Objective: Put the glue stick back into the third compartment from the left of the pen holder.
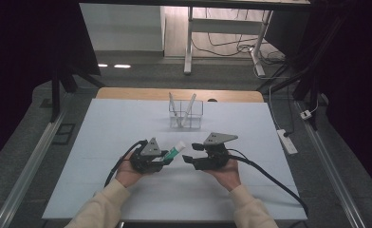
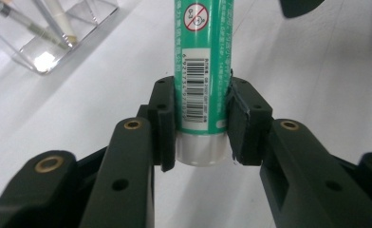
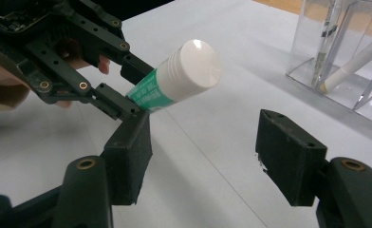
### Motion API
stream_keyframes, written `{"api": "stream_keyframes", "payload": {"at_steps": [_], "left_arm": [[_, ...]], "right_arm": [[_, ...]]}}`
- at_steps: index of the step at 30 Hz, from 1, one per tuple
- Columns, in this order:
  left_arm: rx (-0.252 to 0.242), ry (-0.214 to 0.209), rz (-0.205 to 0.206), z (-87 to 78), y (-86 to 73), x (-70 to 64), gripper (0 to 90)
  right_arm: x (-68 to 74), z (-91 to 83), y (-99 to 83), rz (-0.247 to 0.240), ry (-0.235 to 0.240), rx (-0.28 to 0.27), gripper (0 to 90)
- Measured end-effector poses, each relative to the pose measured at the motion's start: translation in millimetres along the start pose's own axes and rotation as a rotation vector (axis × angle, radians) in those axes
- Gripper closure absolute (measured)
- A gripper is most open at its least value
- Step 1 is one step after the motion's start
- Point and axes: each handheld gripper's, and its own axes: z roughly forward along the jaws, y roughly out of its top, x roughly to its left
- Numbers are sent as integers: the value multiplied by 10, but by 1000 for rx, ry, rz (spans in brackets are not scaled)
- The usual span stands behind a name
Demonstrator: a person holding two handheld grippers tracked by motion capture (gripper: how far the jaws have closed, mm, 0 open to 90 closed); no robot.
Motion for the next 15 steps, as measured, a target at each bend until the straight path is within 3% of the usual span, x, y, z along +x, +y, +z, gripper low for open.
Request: {"api": "stream_keyframes", "payload": {"at_steps": [10, 15], "left_arm": [[-22, -29, 24, 77, 55, -96, 659], [-16, -33, 44, 129, 83, -142, 659]], "right_arm": [[2, 42, -7, 46, 30, -28, 368], [14, 50, -7, 62, 51, -37, 436]]}}
